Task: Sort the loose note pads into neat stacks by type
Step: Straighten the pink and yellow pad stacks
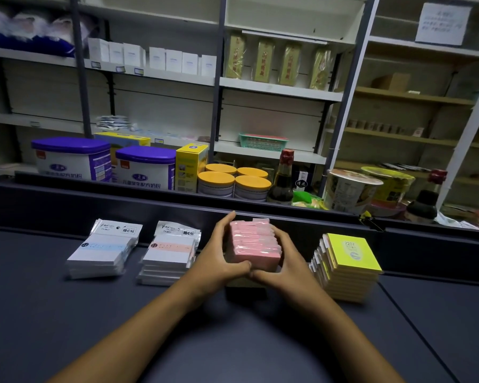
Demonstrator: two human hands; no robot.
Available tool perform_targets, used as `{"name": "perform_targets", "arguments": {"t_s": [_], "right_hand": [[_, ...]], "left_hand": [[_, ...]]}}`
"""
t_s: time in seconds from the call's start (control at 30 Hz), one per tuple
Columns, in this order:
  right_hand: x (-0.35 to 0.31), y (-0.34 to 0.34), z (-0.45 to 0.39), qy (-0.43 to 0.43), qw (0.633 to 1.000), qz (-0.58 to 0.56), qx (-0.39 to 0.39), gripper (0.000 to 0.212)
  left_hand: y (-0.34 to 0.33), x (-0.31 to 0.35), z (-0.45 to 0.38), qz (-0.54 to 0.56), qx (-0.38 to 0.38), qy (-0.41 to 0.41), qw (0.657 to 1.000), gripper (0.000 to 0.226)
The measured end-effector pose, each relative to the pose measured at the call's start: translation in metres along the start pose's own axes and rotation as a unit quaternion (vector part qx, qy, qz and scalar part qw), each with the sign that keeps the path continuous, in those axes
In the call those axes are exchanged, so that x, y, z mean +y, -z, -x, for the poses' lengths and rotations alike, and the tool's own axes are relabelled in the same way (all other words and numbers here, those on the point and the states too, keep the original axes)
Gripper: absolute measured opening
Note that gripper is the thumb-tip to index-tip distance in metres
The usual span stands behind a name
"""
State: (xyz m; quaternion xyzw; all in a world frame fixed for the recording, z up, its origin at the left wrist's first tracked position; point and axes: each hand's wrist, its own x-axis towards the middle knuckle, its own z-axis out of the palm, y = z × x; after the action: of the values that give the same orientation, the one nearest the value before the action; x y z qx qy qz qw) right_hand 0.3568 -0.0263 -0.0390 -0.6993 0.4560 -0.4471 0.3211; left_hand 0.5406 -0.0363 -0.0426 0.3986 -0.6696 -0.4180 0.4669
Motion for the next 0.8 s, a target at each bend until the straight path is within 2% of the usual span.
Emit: {"name": "perform_targets", "arguments": {"t_s": [0.07,0.17,0.27,0.37,0.47,0.53,0.63,0.8], "right_hand": [[0.003,-0.006,0.002,0.009,0.998,0.065,0.006,0.089],[0.009,-0.013,0.004,0.002,0.994,0.110,-0.004,0.085],[0.010,-0.014,0.004,-0.004,0.994,0.106,0.001,0.086],[0.010,-0.016,0.003,0.013,0.993,0.114,0.006,0.078],[0.008,-0.016,0.003,0.033,0.992,0.114,0.037,0.076],[0.009,-0.016,0.002,0.029,0.992,0.109,0.049,0.077],[0.010,-0.018,0.005,0.013,0.993,0.114,0.026,0.081],[0.007,-0.016,0.004,0.032,0.991,0.126,0.037,0.080]], "left_hand": [[-0.006,-0.003,0.001,-0.009,-0.009,0.036,0.999,0.114],[-0.013,-0.007,0.001,-0.022,-0.019,0.079,0.996,0.111],[-0.018,-0.009,0.002,-0.031,-0.016,0.080,0.996,0.102],[-0.020,-0.008,0.005,-0.041,0.005,0.070,0.997,0.087],[-0.020,-0.007,0.003,-0.036,0.012,0.051,0.998,0.080],[-0.019,-0.008,0.001,-0.035,0.005,0.049,0.998,0.079],[-0.020,-0.011,0.002,-0.042,-0.020,0.059,0.997,0.071],[-0.019,-0.008,0.004,-0.049,-0.014,0.045,0.998,0.087]]}}
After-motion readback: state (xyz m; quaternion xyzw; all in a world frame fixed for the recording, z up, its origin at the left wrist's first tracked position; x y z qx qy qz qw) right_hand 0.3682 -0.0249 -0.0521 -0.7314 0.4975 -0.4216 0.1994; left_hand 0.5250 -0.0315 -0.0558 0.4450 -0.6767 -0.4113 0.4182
